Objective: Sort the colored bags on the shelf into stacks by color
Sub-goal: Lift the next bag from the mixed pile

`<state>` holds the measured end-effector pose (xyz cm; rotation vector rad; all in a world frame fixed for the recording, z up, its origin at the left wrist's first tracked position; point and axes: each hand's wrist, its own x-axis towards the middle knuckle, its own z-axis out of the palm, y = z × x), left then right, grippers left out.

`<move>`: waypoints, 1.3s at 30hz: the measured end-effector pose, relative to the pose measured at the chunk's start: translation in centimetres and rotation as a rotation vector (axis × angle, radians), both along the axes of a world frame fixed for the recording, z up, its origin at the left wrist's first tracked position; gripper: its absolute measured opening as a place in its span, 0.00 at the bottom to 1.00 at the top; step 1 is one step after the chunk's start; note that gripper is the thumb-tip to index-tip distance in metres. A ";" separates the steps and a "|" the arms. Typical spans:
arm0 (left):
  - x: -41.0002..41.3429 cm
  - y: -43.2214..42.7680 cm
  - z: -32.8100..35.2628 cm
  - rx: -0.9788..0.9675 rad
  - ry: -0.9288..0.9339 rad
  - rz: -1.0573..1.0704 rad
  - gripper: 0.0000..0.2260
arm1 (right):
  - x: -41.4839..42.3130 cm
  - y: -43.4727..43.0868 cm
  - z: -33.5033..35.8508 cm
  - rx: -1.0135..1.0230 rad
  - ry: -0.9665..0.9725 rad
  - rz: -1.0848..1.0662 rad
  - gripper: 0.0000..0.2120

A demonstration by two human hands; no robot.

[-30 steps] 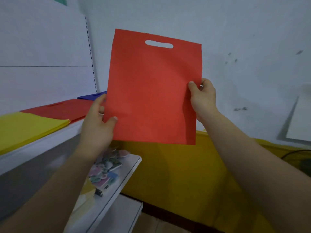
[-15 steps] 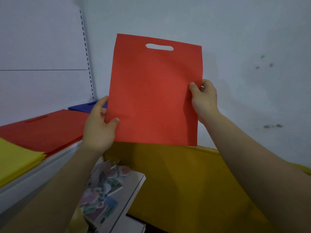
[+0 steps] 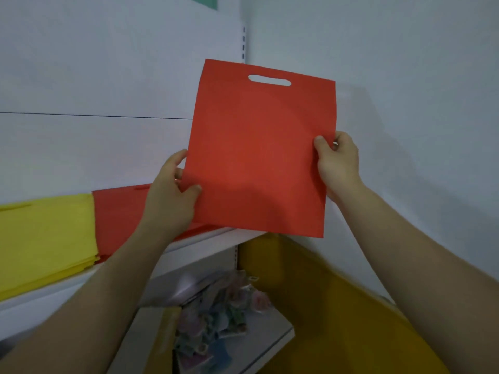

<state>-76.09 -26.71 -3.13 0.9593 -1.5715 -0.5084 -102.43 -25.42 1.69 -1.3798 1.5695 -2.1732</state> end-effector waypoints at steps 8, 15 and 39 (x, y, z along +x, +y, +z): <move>4.5 0.3 0.0 0.004 -0.054 0.263 0.28 | 5.1 -7.1 -0.8 0.054 -0.030 0.273 0.04; 7.9 1.2 0.5 0.011 -0.144 0.367 0.27 | 9.2 -9.9 -1.7 0.110 -0.047 0.383 0.04; 8.9 2.5 0.0 0.545 -0.837 0.529 0.23 | 11.7 -16.6 -4.2 0.670 0.807 0.471 0.34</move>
